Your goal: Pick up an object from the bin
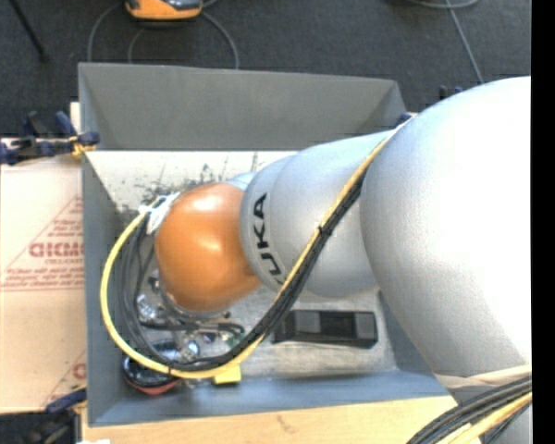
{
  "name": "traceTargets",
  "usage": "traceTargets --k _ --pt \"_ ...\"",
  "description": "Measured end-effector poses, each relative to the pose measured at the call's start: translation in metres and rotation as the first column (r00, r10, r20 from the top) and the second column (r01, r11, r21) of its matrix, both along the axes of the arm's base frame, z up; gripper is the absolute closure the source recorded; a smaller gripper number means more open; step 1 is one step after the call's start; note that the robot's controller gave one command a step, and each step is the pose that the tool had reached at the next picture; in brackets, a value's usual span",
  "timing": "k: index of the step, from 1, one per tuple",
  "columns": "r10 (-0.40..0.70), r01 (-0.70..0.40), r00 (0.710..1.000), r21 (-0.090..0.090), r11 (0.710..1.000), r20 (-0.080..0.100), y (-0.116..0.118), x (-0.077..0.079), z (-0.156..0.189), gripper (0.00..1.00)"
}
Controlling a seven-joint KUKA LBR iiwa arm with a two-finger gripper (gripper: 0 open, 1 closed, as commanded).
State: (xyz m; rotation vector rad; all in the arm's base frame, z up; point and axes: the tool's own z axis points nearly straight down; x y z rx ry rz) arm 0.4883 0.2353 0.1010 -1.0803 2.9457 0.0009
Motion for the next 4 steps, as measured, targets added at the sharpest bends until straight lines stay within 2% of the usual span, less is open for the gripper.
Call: traceTargets --k 1,2,4 --pt "0.245 -0.245 0.970 -0.005 0.970 -0.003 0.0011 0.0012 -0.0264 0.00" --pt "0.372 -0.372 0.928 0.001 0.928 0.013 -0.0037 0.0031 -0.0263 1.00" --pt "0.371 -0.371 0.928 0.001 0.929 0.010 -0.0043 0.0020 -0.0228 1.00"
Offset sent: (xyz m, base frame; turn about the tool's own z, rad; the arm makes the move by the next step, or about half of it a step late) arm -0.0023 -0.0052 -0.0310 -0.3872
